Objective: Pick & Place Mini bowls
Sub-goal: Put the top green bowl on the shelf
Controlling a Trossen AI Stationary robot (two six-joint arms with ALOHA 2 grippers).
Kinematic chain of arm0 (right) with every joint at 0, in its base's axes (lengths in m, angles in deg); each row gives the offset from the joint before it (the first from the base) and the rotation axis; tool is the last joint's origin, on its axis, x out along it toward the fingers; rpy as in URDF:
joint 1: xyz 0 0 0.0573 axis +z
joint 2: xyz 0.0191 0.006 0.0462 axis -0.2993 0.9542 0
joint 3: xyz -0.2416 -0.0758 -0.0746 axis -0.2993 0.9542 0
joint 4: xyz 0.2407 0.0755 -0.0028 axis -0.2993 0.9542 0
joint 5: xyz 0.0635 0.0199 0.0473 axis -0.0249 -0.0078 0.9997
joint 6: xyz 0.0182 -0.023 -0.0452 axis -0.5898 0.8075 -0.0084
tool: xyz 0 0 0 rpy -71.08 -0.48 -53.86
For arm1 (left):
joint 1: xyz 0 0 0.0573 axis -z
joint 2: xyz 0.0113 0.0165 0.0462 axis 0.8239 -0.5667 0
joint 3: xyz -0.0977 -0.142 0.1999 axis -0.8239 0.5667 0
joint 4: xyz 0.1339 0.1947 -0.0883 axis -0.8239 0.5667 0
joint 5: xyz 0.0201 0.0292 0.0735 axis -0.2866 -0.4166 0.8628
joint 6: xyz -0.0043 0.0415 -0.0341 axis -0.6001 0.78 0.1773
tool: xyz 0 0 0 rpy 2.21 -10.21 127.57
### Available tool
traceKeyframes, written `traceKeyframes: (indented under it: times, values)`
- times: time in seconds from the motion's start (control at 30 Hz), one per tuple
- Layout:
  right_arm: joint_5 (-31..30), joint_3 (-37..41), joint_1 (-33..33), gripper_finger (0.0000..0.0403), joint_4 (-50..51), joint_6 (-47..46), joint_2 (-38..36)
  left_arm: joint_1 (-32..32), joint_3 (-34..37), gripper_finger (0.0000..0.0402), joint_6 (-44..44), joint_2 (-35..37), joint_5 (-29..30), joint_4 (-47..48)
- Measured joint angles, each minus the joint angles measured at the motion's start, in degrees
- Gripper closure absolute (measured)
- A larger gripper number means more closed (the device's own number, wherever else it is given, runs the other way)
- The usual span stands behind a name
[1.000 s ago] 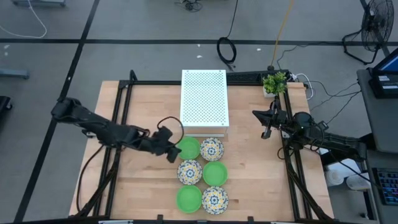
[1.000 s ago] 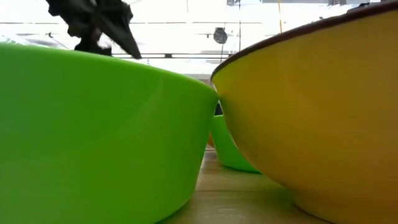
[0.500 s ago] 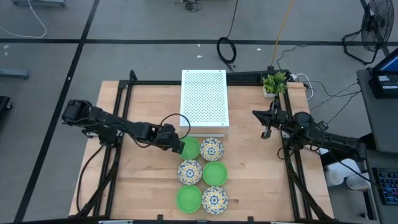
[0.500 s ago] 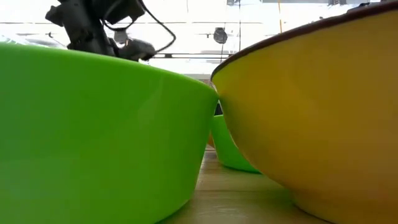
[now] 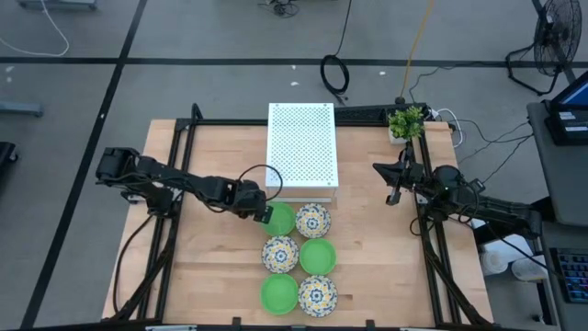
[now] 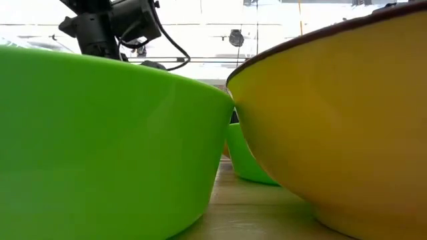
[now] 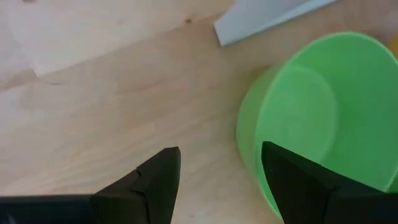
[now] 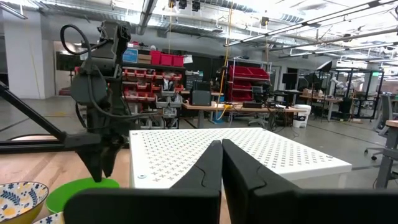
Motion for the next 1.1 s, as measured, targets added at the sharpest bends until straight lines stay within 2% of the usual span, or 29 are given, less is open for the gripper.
traceKeyframes:
  times: [0.1, 0.63, 1.1]
  values:
    - [0.00, 0.00, 0.00, 0.0403, 0.00, 0.01, 0.02, 0.03, 0.00, 0.0172, 0.80, 0.00, -1.78, 1.39]
    - [0.00, 0.00, 0.00, 0.0403, 0.00, 0.01, 0.02, 0.04, 0.00, 0.0172, -3.25, 0.00, -3.41, 17.23]
    - [0.00, 0.01, 0.01, 0.0403, 0.00, 0.01, 0.01, 0.42, 0.00, 0.0178, -0.64, 0.02, -3.92, 18.10]
